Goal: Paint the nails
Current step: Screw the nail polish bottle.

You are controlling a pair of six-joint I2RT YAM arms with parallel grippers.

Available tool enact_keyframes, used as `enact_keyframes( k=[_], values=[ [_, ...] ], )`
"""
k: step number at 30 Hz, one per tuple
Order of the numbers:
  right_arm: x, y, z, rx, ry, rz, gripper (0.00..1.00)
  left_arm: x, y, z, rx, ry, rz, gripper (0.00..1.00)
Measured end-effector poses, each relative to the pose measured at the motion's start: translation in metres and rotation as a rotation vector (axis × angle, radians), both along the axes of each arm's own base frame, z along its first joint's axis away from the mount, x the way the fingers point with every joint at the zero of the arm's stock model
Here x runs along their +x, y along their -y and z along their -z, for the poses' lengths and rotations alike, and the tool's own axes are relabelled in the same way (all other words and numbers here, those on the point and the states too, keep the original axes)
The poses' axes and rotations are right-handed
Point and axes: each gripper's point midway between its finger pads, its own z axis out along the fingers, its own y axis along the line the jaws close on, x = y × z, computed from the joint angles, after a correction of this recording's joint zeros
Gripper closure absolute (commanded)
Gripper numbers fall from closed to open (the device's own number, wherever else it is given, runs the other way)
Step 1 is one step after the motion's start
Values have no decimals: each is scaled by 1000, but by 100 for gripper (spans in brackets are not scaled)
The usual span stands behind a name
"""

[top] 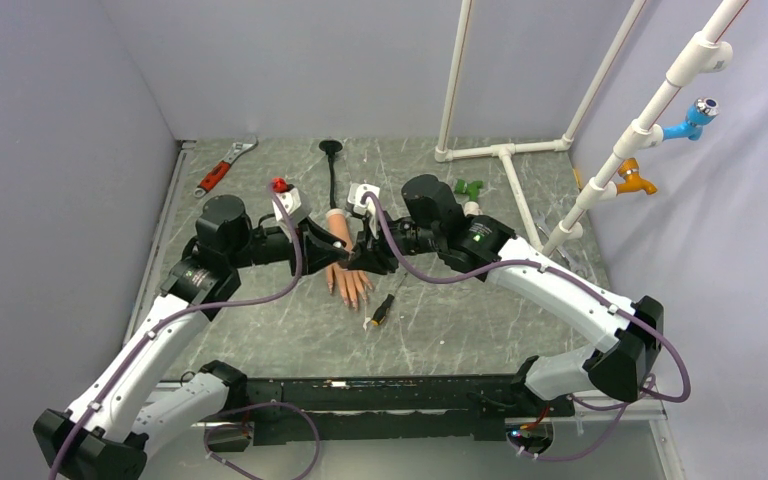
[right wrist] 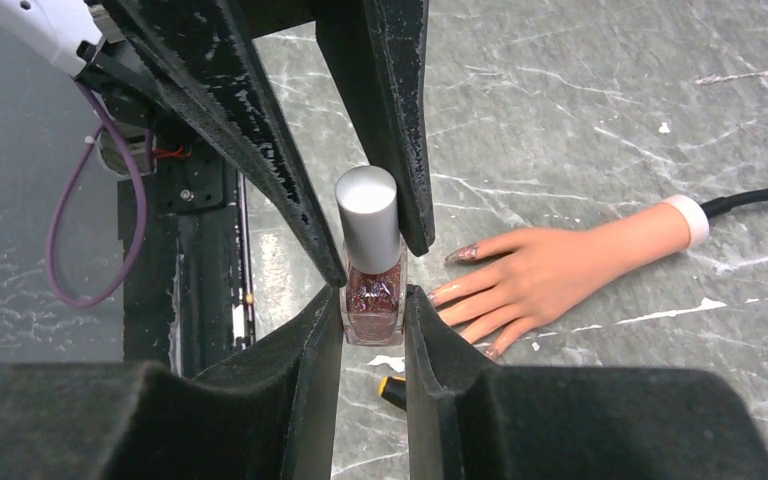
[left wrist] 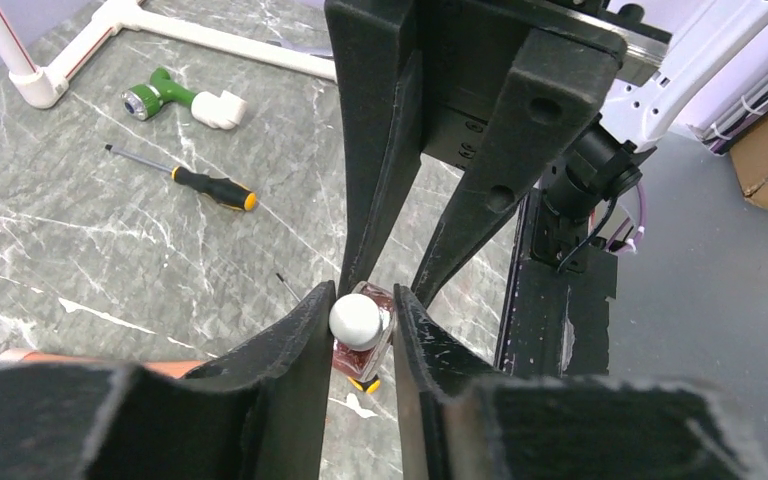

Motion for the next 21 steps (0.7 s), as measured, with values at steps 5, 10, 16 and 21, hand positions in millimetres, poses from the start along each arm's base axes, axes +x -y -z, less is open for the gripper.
enact_keyframes(
  k=[5,10,16,21],
  values=[
    [0,0,1,-3,2,4,100,2,0,2,4,-5,1,92],
    [1,0,1,-5,2,6,100,0,1,2,3,-1,14,100],
    [-1,0,1,-4,-1,0,100,-2,1,2,3,5,37,100],
    [-6,3,2,-11,-7,-22,100,-7,3,3,5,13,81,100]
  ],
)
